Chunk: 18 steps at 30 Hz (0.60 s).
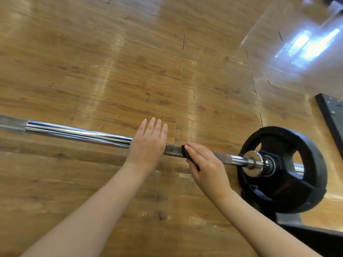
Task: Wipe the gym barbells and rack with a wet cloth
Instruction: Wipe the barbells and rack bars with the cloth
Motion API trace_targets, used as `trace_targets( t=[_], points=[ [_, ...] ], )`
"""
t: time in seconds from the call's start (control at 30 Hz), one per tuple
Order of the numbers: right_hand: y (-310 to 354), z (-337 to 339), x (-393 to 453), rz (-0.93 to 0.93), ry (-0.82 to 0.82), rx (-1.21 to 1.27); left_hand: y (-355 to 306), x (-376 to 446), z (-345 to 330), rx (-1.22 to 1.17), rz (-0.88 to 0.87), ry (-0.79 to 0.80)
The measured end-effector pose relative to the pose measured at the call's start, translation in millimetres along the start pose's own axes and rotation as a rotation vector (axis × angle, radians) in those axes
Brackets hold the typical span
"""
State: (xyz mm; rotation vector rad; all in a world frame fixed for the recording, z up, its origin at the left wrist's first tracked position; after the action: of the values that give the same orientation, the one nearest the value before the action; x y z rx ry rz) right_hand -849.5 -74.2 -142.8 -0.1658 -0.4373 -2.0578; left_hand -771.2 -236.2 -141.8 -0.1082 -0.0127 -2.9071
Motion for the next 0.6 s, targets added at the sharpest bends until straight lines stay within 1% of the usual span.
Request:
trace_targets(
  t=[0.1,0.17,0.2,0.27,0.3,0.33,0.37,0.43,0.47,0.6],
  points=[
    [-33,19,-25,-0.105,-0.016,-0.066,2,-3,-8,0.016,-0.052,-0.104],
    [-48,32,-36,-0.195,-0.026,-0.121,2,-1,-7,0.033,-0.056,-0.103],
    [-50,35,-37,-0.228,-0.03,-0.141,1,0,-3,0.018,-0.049,-0.046],
    [-46,35,-30,-0.25,-0.04,-0.136,1,4,2,0.027,-0.038,0.13],
    [-40,31,-23,-0.225,-0.037,-0.109,2,8,2,0.038,-0.058,0.173],
    [-32,26,-16,-0.18,-0.018,-0.074,3,12,4,0.033,-0.051,0.248],
    [-24,21,-10,-0.122,0.006,-0.045,4,15,6,0.029,-0.046,0.282],
    [-22,15,-8,-0.031,0.023,-0.029,5,16,6,0.023,-0.057,0.281],
    [-28,16,-13,-0.028,0.012,-0.038,5,16,6,0.016,-0.055,0.275],
    [-60,37,-40,-0.187,-0.056,-0.119,3,10,6,0.04,-0.049,0.296]
  ],
)
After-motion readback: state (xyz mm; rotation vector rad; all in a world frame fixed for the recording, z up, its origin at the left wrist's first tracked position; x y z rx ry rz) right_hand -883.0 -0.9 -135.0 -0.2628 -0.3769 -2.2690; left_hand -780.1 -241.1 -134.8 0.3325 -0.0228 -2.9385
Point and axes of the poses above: each hand's wrist, its own x-axis towards the middle knuckle, its own z-axis out of the back of the hand, y = z × x, the point moved 1 cm from there along x, towards the middle knuckle, and after that the axes turned 4 degrees about -z, right-handed, at the moved point
